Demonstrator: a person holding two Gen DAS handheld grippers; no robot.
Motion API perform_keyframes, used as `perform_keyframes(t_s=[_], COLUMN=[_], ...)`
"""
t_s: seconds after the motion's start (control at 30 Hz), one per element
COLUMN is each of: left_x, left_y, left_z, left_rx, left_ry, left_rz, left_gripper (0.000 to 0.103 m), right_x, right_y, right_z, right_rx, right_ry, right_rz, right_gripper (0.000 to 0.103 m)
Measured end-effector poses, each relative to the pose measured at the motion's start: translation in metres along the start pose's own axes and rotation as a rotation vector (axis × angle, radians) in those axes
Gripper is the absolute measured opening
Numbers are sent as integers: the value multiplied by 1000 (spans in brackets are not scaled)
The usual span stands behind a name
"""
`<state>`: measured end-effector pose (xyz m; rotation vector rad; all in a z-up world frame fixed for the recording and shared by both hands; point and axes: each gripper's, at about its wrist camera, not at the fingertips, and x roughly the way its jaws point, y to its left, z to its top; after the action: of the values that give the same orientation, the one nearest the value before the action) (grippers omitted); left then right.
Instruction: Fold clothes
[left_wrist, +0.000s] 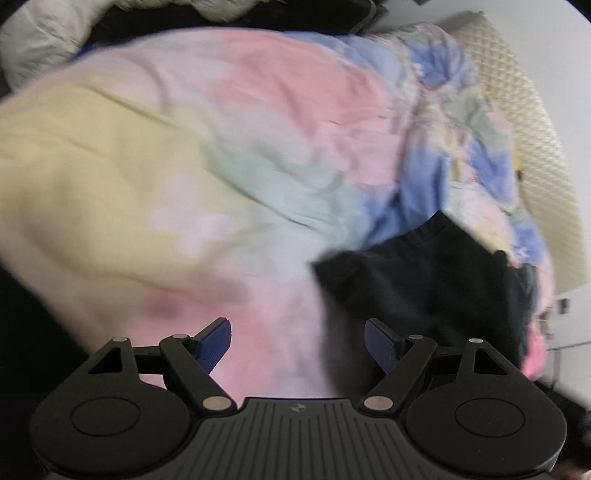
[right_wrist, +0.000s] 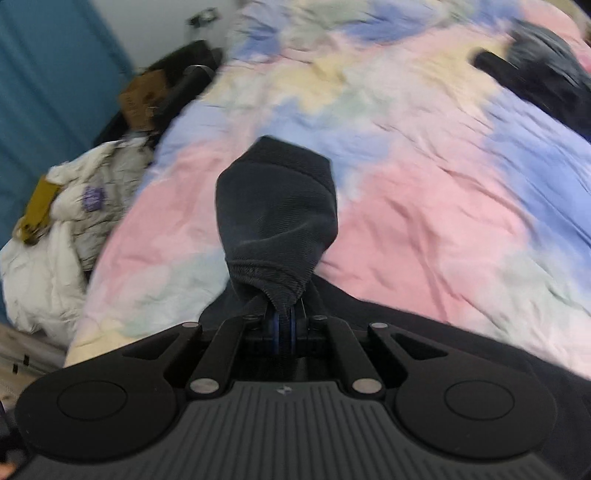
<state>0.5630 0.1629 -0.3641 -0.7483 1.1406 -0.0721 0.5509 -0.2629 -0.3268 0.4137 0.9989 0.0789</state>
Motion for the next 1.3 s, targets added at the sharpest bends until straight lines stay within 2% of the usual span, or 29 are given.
perform_keyframes(t_s=[0.2,0.37,0.47,0.53,0.6,0.7,0.83,0.9,0.97,1.13,1.27,1.3], left_x=[56,107,130,137,144,154,164,163,160,124,68,50], left_y=[-23,-30,-32,-36,-43,-52,-59,-64,-70,-93,-102,-103], left_z=[-6,-6,-1,3,10,17,20,19,18,21,27,28], left_rx=[-82,-151,-174,-172,-155,-116,-54,-28,11,160,264,302], left_ry=[85,114,106,74,56,54,44,39,26,-81,-211,-249], left_rz=[-133,-164,-161,-162,-155,-127,-73,-60,-52,-84,-166,-174], left_gripper=[82,82,81,75,70,70,58,50,25,17,11,11], right_x=[18,30,33,36,33,32,31,29,27,18,5,2], right_y=[-66,-88,-92,-90,-90,-90,-86,-86,-86,-80,-68,-64], right_z=[-32,-53,-60,-61,-61,-59,-54,-52,-50,-46,-45,-46], right_rx=[182,253,259,239,221,213,193,187,184,175,154,142], right_ry=[99,144,165,183,188,196,208,215,222,215,190,186], right_rz=[-66,-97,-103,-106,-105,-102,-98,-96,-95,-103,-112,-122], right_gripper=[8,11,10,10,10,10,10,11,12,15,30,30])
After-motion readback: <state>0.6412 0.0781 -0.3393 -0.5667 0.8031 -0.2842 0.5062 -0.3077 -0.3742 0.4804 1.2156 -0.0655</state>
